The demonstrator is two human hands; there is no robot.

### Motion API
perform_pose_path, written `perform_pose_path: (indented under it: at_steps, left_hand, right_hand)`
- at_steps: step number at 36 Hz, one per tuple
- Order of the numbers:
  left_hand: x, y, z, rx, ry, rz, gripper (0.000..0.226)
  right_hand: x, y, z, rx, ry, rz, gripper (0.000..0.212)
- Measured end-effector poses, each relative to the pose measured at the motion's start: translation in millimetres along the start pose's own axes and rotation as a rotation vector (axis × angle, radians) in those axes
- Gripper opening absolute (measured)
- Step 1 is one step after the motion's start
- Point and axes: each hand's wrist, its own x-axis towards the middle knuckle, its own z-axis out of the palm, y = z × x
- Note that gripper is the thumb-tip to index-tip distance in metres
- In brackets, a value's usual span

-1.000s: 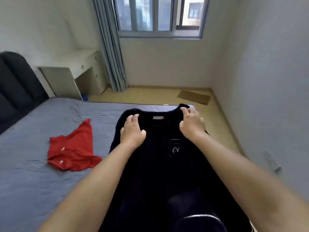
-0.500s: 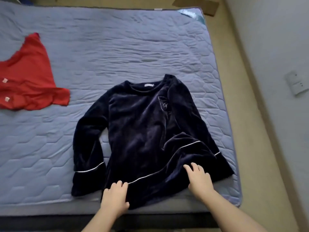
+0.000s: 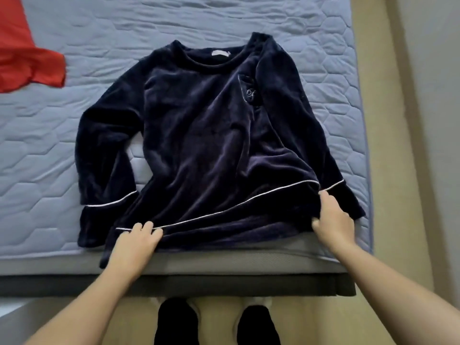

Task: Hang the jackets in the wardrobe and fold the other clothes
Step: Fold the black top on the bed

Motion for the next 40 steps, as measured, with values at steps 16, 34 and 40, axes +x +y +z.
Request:
perform_pose_path:
  at_steps: [16,34,40]
  left_hand:
    - [-38.6,-38.4,-5.7,-0.168,-0.693,-0.125,0.029]
    - [30.5,-185.9,14.8,-1.082,-0.285,-0.989,0.056]
    - [30.1,-270.9,-3.3,-0.974,-0.235,-0.927,0.003]
  right_hand:
    - [-75.9,-18.1,5.9,-0.682,-0.619,-0.114,0.045]
    - [24.3,-335.1,37.2,-0.094,-0.506,-0.446,0.040]
    - [37.9,-403.0,39.3,-0.095,-0.515,-0.452,0.044]
